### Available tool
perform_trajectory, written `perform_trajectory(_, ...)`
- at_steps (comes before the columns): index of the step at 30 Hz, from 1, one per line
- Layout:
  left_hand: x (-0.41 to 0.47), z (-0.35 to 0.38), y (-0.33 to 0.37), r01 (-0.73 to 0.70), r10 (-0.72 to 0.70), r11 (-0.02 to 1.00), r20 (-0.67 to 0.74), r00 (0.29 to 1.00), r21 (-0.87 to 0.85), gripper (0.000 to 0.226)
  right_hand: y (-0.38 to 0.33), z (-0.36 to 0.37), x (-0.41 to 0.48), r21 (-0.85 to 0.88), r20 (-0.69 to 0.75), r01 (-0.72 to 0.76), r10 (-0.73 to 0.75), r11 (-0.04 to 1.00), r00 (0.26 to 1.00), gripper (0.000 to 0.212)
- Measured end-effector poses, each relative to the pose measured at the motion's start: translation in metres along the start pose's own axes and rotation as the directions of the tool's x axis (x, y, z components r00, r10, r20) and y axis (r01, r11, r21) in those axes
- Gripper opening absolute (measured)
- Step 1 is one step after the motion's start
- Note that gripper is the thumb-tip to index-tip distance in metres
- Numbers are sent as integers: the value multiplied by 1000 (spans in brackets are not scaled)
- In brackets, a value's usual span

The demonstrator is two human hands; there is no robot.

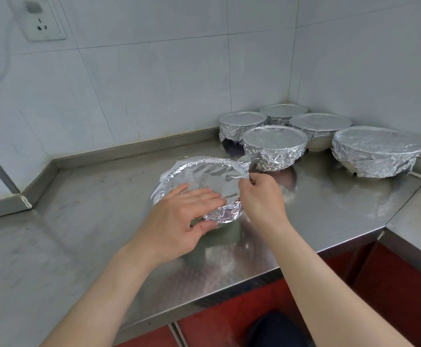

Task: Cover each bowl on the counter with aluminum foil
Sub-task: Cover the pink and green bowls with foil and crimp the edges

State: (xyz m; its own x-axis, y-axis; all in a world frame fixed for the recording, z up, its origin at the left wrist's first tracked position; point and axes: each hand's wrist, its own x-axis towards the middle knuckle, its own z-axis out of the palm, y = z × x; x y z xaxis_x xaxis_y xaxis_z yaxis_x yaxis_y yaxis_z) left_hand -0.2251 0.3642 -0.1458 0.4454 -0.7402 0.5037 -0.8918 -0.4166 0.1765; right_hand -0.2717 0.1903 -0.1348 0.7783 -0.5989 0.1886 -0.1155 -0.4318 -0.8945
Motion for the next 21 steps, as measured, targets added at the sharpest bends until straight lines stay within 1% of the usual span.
perform_trajectory(2,-3,-3,-1,53,-57,995,-44,997,-89,40,-2,-5,-5,-123,20,18,-16,992,1000,24)
perform_trajectory(4,-6,-9,-2,105,-122,973,-70,990,-203,38,-4,-12,-15,-247,34,59,-52,967,998,27)
perform_trajectory(7,-10,-20,-6,190,-227,929,-82,971,-318,41,-4,-23,-31,-302,21,137,-137,943,990,37)
perform_trajectory(9,-8,-26,-4,254,-314,908,-141,939,-333,37,0,-28,-31,-299,9,148,-152,943,988,30)
perform_trajectory(11,-2,-26,6,278,-342,921,-221,913,-274,30,8,-34,-26,-293,-12,185,-196,938,980,16)
perform_trajectory(12,2,-23,15,281,-330,935,-244,912,-216,31,13,-35,-22,-283,-22,217,-233,934,972,16)
perform_trajectory(14,11,-12,33,269,-271,962,-256,928,-43,35,26,-35,-13,-275,-28,314,-334,909,942,31)
perform_trajectory(15,17,-6,41,251,-231,966,-232,945,57,38,32,-35,-8,-299,-12,374,-395,878,919,41)
perform_trajectory(17,32,5,53,209,-181,947,-133,974,242,42,40,-32,2,-353,85,500,-505,791,859,54)
perform_trajectory(19,43,15,57,187,-170,919,-78,982,346,35,42,-29,11,-378,187,571,-544,729,818,58)
perform_trajectory(21,47,18,58,212,-186,908,-107,977,362,23,41,-28,18,-391,223,590,-549,707,806,52)
